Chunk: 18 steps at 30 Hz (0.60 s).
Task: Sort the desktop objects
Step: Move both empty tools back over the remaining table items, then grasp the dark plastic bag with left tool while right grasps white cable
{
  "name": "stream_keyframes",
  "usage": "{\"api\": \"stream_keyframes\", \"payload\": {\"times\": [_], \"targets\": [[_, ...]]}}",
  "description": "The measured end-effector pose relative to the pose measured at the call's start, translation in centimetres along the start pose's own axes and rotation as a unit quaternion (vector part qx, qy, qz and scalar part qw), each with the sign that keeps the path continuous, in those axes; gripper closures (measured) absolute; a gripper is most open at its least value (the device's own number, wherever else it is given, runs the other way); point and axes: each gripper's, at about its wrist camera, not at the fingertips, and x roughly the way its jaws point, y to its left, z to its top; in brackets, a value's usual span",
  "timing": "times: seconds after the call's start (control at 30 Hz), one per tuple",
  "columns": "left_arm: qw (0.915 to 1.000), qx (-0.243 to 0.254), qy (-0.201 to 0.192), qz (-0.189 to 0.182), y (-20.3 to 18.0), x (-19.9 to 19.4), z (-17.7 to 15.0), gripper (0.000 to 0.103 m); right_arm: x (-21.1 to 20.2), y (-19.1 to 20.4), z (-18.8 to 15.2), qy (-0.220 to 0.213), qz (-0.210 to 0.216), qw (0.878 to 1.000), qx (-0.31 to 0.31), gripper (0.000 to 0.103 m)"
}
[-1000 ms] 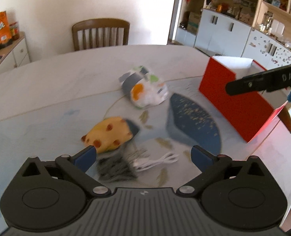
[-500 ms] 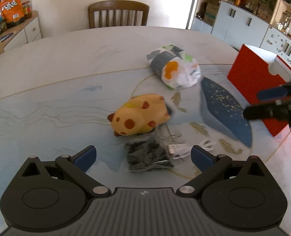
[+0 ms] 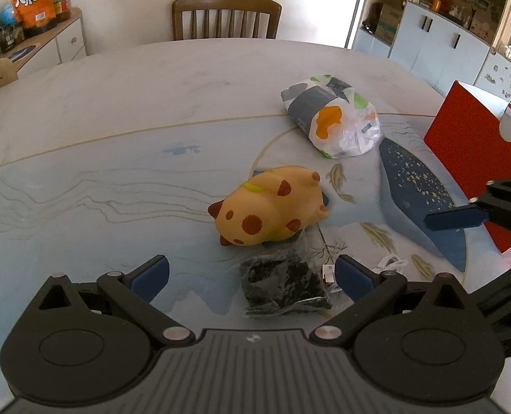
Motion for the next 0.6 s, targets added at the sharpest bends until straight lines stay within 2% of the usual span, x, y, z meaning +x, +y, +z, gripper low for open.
{"api": "stream_keyframes", "payload": {"times": [0.3,0.47,0.5,0.6], "targets": [[0.9999,-0.012,0.007,-0.002,0.0,0.4,0.0,0.002,1.5,2.1,0.5,-0.002,0.004,0.999,-0.052,0.051],[0.9998,-0.017,0.008,-0.001,0.1,0.5,0.1,0.003,2.0,3.2,0.9,-0.009,0.012,0.997,-0.075,0.059],[0.9998,-0.018,0.009,-0.002,0.0,0.5,0.1,0.003,2.0,3.2,0.9,-0.009,0.014,0.997,-0.077,0.066],[0.9998,-0.019,0.009,-0.003,0.1,0.6,0.0,0.003,2.1,2.8,1.0,-0.01,0.01,0.998,-0.067,0.072]]}}
